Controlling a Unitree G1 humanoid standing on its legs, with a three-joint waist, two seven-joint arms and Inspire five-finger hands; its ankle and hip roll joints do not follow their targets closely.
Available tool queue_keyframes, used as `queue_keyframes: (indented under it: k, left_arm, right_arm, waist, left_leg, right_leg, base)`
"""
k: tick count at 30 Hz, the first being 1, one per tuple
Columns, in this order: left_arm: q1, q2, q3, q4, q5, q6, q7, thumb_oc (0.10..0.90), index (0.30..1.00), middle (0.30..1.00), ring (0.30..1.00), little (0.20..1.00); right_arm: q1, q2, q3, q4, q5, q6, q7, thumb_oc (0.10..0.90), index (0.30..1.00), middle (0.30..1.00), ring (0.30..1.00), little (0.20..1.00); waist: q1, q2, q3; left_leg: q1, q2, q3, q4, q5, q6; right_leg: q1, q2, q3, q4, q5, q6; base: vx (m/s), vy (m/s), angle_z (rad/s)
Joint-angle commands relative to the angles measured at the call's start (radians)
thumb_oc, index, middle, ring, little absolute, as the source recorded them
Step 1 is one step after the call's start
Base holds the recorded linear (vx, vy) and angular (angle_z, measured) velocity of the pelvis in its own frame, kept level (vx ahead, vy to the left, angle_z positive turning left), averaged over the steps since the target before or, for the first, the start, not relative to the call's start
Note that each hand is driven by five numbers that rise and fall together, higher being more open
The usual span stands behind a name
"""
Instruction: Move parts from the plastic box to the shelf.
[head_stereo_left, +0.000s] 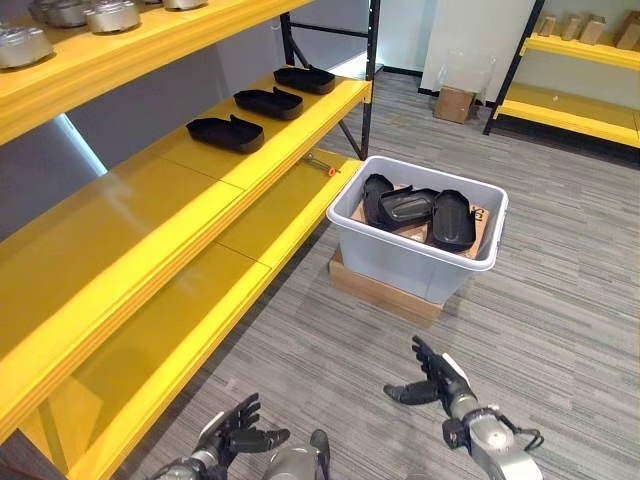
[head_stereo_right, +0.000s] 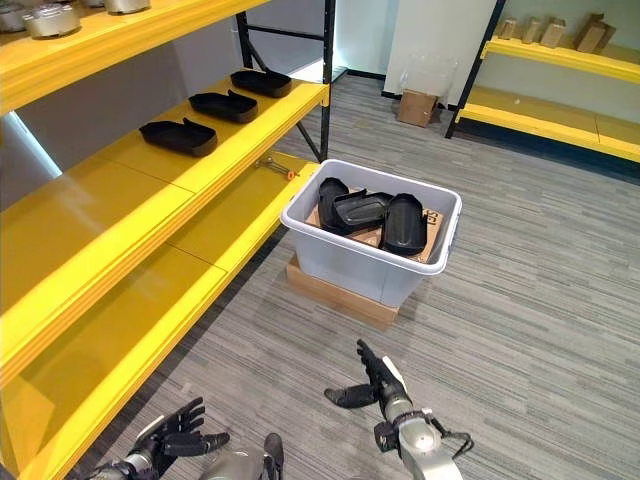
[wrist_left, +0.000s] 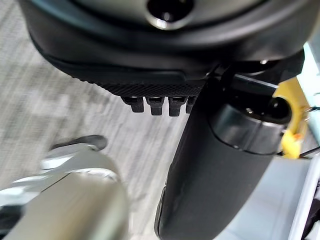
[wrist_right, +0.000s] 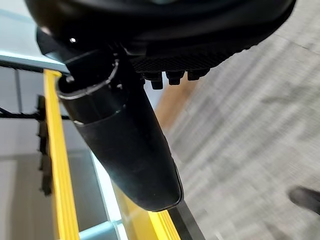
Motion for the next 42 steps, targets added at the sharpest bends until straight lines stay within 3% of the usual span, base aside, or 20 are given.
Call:
queue_keyframes:
  k: [1,2,4,6,8,14,20,24,29,32,34,39,40,42]
  left_arm:
    - [-0.046,0.031,-0.011,-0.114,-0.013,-0.069,-0.041,0.900,1.000,1.000,1.000,1.000]
    - [-0.058,0.026,-0.013,-0.117,-0.017,-0.065,-0.041,0.900,1.000,1.000,1.000,1.000]
    - [-0.084,0.011,-0.027,-0.123,-0.021,-0.060,-0.038,0.900,1.000,1.000,1.000,1.000]
    - [-0.105,-0.001,-0.046,-0.124,-0.018,-0.065,-0.035,0.900,1.000,1.000,1.000,1.000]
    - [-0.129,0.001,-0.070,-0.117,-0.019,-0.075,-0.047,0.900,1.000,1.000,1.000,1.000]
    - [-0.148,0.021,-0.096,-0.126,0.012,-0.065,-0.093,0.900,1.000,1.000,1.000,1.000]
    - [-0.160,0.021,-0.118,-0.163,0.012,-0.025,-0.103,0.900,1.000,1.000,1.000,1.000]
    - [-0.139,0.025,-0.123,-0.192,0.018,0.002,-0.113,0.900,1.000,1.000,1.000,1.000]
    - [-0.118,0.009,-0.139,-0.202,0.019,0.019,-0.109,0.900,1.000,1.000,1.000,1.000]
    - [-0.113,-0.012,-0.152,-0.182,0.008,0.002,-0.110,0.900,1.000,1.000,1.000,1.000]
    - [-0.119,-0.024,-0.159,-0.177,-0.010,-0.001,-0.095,0.900,1.000,1.000,1.000,1.000]
    - [-0.124,-0.034,-0.181,-0.181,-0.026,0.007,-0.068,0.900,1.000,1.000,1.000,1.000]
    - [-0.128,-0.045,-0.189,-0.156,-0.026,-0.007,-0.046,0.900,1.000,1.000,1.000,1.000]
    - [-0.130,-0.057,-0.186,-0.133,-0.027,-0.018,-0.023,0.900,1.000,1.000,1.000,1.000]
  right_arm:
    - [0.016,-0.068,-0.024,-0.040,0.018,-0.112,-0.052,0.900,1.000,1.000,1.000,1.000]
    - [0.010,-0.076,-0.031,-0.037,0.022,-0.118,-0.051,0.900,1.000,1.000,1.000,1.000]
    - [-0.005,-0.095,-0.043,-0.036,0.039,-0.121,-0.073,0.900,1.000,1.000,1.000,1.000]
    - [-0.027,-0.100,-0.051,-0.031,0.045,-0.122,-0.099,0.900,1.000,1.000,1.000,1.000]
    - [-0.045,-0.089,-0.061,-0.024,0.054,-0.118,-0.135,0.900,1.000,1.000,1.000,1.000]
    - [0.010,-0.054,-0.124,-0.060,0.046,-0.074,-0.153,0.900,1.000,1.000,1.000,1.000]
    - [0.045,-0.055,-0.144,-0.043,0.032,-0.087,-0.128,0.900,1.000,1.000,1.000,1.000]
    - [0.037,-0.064,-0.122,-0.052,0.015,-0.089,-0.110,0.900,1.000,1.000,1.000,1.000]
    - [0.019,-0.071,-0.091,-0.047,-0.009,-0.070,-0.117,0.900,1.000,1.000,1.000,1.000]
    - [0.043,-0.088,-0.080,-0.055,-0.048,-0.086,-0.071,0.900,1.000,1.000,1.000,1.000]
    - [0.069,-0.103,-0.076,-0.075,-0.053,-0.078,-0.056,0.900,1.000,1.000,1.000,1.000]
    - [0.093,-0.117,-0.084,-0.070,-0.032,-0.094,-0.059,0.900,1.000,1.000,1.000,1.000]
    - [0.083,-0.122,-0.087,-0.060,-0.027,-0.099,-0.055,0.900,1.000,1.000,1.000,1.000]
    - [0.073,-0.131,-0.084,-0.057,-0.019,-0.101,-0.052,0.900,1.000,1.000,1.000,1.000]
  waist:
    - [-0.018,0.007,-0.071]
    - [-0.021,0.015,-0.067]
    - [-0.039,0.032,-0.049]
    - [-0.064,0.044,-0.029]
    - [-0.096,0.044,-0.006]
    - [-0.142,0.029,0.026]
    - [-0.170,0.008,0.022]
    - [-0.186,-0.002,0.021]
    - [-0.208,0.017,0.000]
    - [-0.230,0.036,-0.024]
    - [-0.245,0.043,-0.041]
    - [-0.247,0.052,-0.076]
    - [-0.241,0.053,-0.091]
    - [-0.225,0.039,-0.097]
  left_leg:
    - [-0.016,-0.093,-0.036,0.086,-0.148,-0.033]
    - [-0.015,-0.085,-0.039,0.090,-0.143,-0.048]
    - [0.007,-0.073,-0.049,0.093,-0.144,-0.076]
    - [0.055,-0.071,-0.052,0.070,-0.170,-0.083]
    - [0.129,-0.074,-0.049,0.042,-0.232,-0.073]
    - [0.235,-0.033,-0.022,0.091,-0.323,-0.067]
    - [0.210,-0.003,-0.003,0.223,-0.393,-0.069]
    - [0.251,0.035,0.028,0.246,-0.421,-0.069]
    - [0.310,0.039,0.054,0.222,-0.448,-0.055]
    - [0.329,0.049,0.071,0.237,-0.388,-0.080]
    - [0.332,0.056,0.076,0.252,-0.315,-0.106]
    - [0.332,0.049,0.060,0.301,-0.196,-0.159]
    - [0.310,0.044,0.057,0.398,-0.110,-0.192]
    - [0.218,0.047,0.068,0.605,-0.061,-0.204]
  right_leg:
    - [0.103,0.152,-0.165,-0.434,0.211,-0.090]
    - [0.088,0.141,-0.182,-0.489,0.185,-0.111]
    - [0.047,0.109,-0.198,-0.589,0.218,-0.121]
    - [-0.030,0.056,-0.183,-0.634,0.314,-0.079]
    - [-0.144,-0.029,-0.152,-0.688,0.442,-0.022]
    - [-0.180,-0.147,-0.145,-0.816,0.533,0.004]
    - [-0.127,-0.154,-0.112,-0.818,0.528,0.006]
    - [-0.158,-0.108,-0.118,-0.690,0.486,0.007]
    - [-0.233,-0.061,-0.156,-0.534,0.437,-0.024]
    - [-0.221,-0.014,-0.165,-0.535,0.393,-0.062]
    - [-0.205,0.018,-0.175,-0.546,0.367,-0.087]
    - [-0.168,0.066,-0.227,-0.572,0.321,-0.141]
    - [-0.135,0.090,-0.249,-0.595,0.294,-0.176]
    - [-0.085,0.104,-0.258,-0.630,0.270,-0.214]
  base:
    - [0.13,0.053,-0.02]
    - [0.11,0.035,-0.24]
    - [0.07,0.031,-0.21]
    - [0.09,0.023,-0.05]
    - [0.22,-0.059,-0.11]
    - [0.37,-0.139,0.07]
    - [0.42,-0.124,0.21]
    - [0.55,-0.088,0.01]
    - [0.48,0.015,-0.21]
    - [0.40,0.005,-0.06]
    - [0.36,-0.022,-0.03]
    - [0.27,-0.059,-0.10]
    - [0.25,-0.114,-0.02]
    - [0.21,-0.127,0.08]
